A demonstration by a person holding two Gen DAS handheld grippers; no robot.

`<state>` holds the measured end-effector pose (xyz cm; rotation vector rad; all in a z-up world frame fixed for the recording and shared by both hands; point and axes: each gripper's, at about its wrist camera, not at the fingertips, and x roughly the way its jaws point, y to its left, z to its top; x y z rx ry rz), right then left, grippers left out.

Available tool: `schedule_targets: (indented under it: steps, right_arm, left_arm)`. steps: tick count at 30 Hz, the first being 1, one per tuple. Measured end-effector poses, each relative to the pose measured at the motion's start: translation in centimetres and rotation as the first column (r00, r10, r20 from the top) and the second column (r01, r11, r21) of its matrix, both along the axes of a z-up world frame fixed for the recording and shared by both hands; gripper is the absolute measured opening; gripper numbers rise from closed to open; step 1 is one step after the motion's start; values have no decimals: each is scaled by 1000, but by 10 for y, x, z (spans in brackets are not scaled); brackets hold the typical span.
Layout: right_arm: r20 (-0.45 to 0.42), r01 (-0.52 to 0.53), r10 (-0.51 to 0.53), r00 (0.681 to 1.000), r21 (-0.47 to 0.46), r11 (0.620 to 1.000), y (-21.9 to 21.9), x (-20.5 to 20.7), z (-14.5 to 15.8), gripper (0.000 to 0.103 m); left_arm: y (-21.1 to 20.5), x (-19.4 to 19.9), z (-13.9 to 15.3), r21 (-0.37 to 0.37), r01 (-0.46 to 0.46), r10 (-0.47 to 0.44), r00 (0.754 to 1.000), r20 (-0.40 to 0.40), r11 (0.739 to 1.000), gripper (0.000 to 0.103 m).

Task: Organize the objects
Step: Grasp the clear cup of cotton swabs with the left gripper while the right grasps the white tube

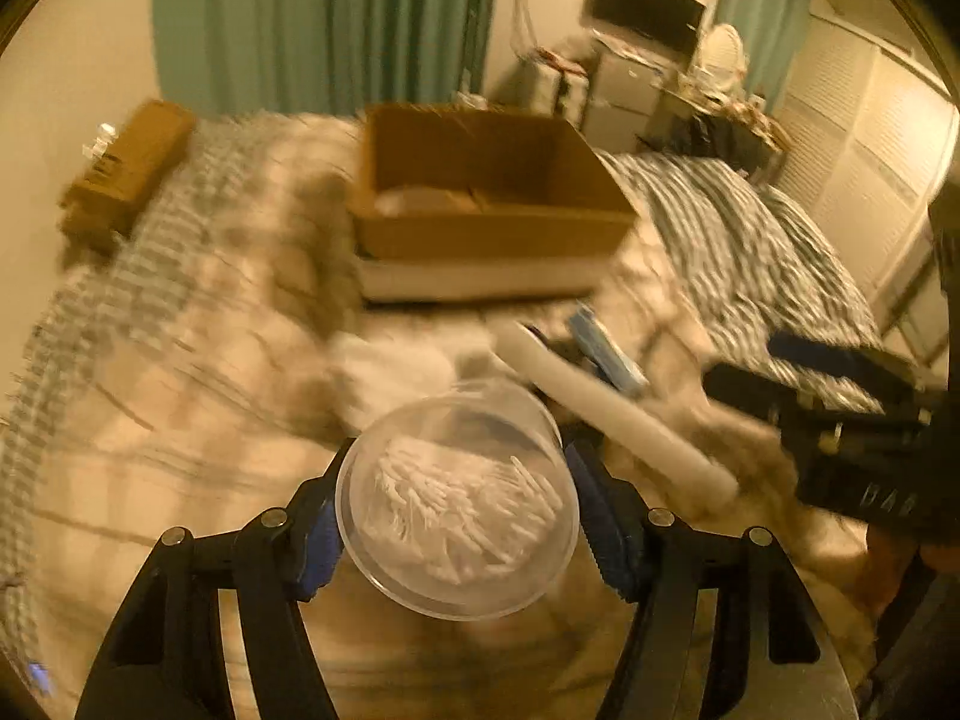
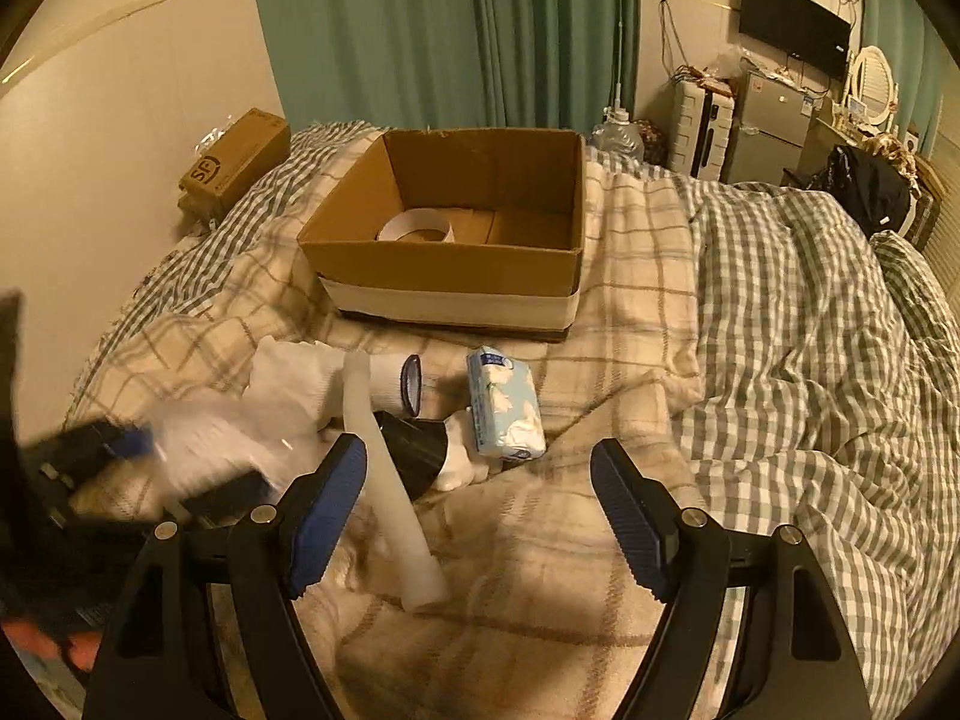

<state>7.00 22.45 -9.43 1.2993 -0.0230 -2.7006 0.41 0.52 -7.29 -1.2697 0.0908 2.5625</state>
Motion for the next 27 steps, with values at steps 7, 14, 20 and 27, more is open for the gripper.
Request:
schedule_targets:
  steps: [7,14,20,27]
  right_arm:
    - [86,-94,92,992,21,995,-26,-15,-23,77]
    - [157,-223,208,965,85,971,-60,-14,-42,77]
    - [267,-294,258,929,106,950,-77,-18,-73,61]
    - [258,-316,280,925,110,943,-80,-14,-73,15]
  left_arm:
    - [-22,-10,-4,-24,-75,75,997,-8,997,66]
    - [-31,-8,-3,-48,-96,95,995,-28,994,66]
    - [-37,-7,-5,-44,-105,104,994,-24,994,66]
    - [-39,-6,-6,-42,-103,102,995,-21,994,66]
